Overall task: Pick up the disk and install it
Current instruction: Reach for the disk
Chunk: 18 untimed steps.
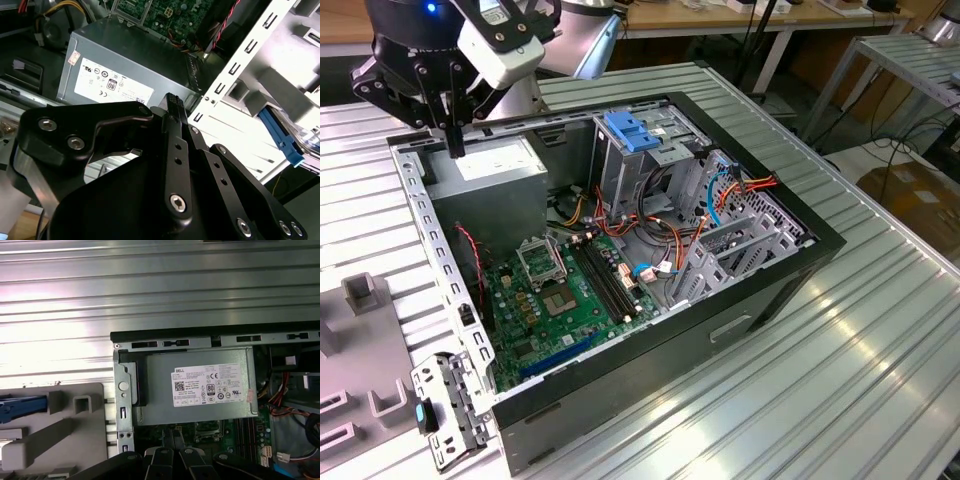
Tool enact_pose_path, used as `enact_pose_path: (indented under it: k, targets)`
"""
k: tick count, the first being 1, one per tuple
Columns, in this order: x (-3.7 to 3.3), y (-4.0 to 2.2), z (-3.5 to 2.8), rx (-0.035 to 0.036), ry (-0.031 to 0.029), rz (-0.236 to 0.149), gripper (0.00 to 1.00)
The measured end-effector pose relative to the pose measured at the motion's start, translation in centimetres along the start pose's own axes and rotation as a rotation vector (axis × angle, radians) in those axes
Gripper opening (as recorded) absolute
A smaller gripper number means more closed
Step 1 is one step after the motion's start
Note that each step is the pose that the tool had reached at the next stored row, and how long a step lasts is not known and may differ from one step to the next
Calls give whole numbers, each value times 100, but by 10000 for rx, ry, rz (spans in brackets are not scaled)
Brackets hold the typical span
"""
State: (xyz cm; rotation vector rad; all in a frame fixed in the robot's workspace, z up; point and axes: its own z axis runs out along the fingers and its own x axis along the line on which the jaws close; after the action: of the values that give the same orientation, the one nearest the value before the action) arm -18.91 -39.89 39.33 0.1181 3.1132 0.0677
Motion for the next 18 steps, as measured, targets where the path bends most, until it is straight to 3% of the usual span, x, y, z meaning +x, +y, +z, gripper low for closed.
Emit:
enact_pose_path:
  k: [18]
  targets:
    - [97, -7, -3, 1, 1, -1, 11]
